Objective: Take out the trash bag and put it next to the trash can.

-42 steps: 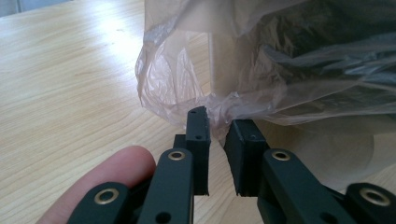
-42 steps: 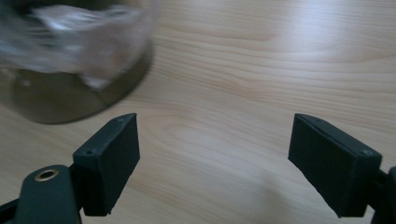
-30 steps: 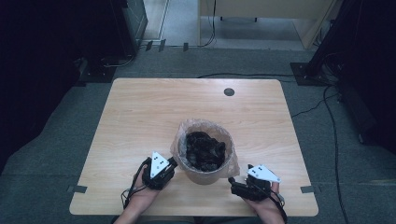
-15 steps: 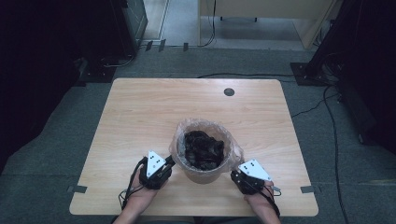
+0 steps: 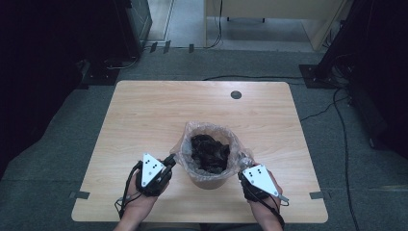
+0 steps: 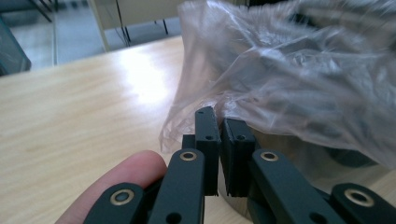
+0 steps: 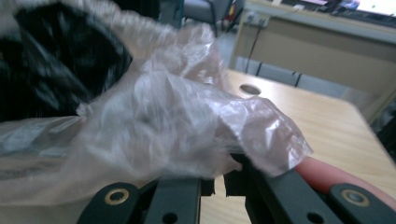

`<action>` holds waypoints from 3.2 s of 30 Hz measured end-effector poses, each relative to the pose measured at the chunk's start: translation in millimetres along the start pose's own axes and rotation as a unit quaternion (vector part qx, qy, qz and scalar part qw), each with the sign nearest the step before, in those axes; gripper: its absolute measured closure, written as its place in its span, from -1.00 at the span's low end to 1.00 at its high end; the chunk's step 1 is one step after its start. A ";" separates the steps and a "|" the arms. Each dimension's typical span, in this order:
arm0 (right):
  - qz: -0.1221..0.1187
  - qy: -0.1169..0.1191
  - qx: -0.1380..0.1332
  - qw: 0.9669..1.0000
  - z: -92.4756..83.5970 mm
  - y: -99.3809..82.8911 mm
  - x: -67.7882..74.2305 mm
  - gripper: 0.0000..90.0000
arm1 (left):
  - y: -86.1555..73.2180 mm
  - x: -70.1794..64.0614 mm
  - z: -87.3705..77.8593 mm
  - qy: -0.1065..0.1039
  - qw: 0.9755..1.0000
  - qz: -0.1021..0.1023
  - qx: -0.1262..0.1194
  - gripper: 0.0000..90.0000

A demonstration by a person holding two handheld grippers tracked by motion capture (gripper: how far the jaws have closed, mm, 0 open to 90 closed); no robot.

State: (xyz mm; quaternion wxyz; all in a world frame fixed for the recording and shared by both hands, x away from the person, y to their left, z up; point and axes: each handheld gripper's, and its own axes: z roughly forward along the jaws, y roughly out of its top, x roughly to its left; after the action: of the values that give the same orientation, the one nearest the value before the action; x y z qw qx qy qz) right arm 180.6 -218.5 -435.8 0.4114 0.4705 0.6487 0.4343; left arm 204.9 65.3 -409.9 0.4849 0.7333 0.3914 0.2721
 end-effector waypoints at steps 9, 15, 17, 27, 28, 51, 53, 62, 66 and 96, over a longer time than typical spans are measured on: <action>-0.009 0.000 -0.044 0.999 -6.6 30.5 7.1 0.94 | 31.3 -8.9 -4.5 -0.004 0.999 0.019 -0.033 0.94; 0.002 0.049 -0.099 0.994 -2.8 74.1 9.4 0.96 | 67.9 -17.1 -3.4 -0.029 0.997 0.027 -0.071 0.94; 0.005 0.067 -0.114 0.991 -3.2 84.6 11.0 0.96 | 76.2 -20.4 -5.4 -0.038 0.995 0.034 -0.081 0.94; 0.042 0.098 -0.045 0.993 -6.8 61.3 -7.6 0.33 | 52.9 -7.6 -1.3 -0.056 0.997 0.022 -0.052 0.67; 0.046 0.096 -0.040 0.994 -8.8 57.4 -10.8 0.29 | 49.7 -7.7 -0.9 -0.056 0.997 0.023 -0.051 0.60; 0.094 0.209 0.013 0.973 -26.4 33.7 21.4 -0.38 | 55.2 -27.7 18.7 -0.090 0.995 0.026 -0.033 0.48; 0.096 0.213 0.018 0.972 -22.8 36.5 28.9 -0.43 | 56.3 -27.5 18.5 -0.090 0.995 0.025 -0.034 0.48; 0.122 0.184 0.050 0.974 -5.0 54.3 58.5 -0.53 | 59.7 -23.8 13.6 -0.086 0.995 0.021 -0.041 0.49; 0.111 0.155 0.051 0.980 -0.7 57.4 67.7 0.06 | 59.9 -20.6 10.1 -0.082 0.995 0.021 -0.046 0.48; 0.096 0.147 -0.014 0.984 -1.1 70.6 49.5 1.00 | -14.6 67.1 -19.3 0.014 0.996 -0.087 -0.006 -0.79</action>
State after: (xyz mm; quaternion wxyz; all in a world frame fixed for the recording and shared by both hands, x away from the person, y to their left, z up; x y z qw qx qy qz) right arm 186.6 -158.1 -374.5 0.2745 0.4561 0.6478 0.5450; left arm 222.0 134.4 -414.8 0.5056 0.6898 0.4585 0.2414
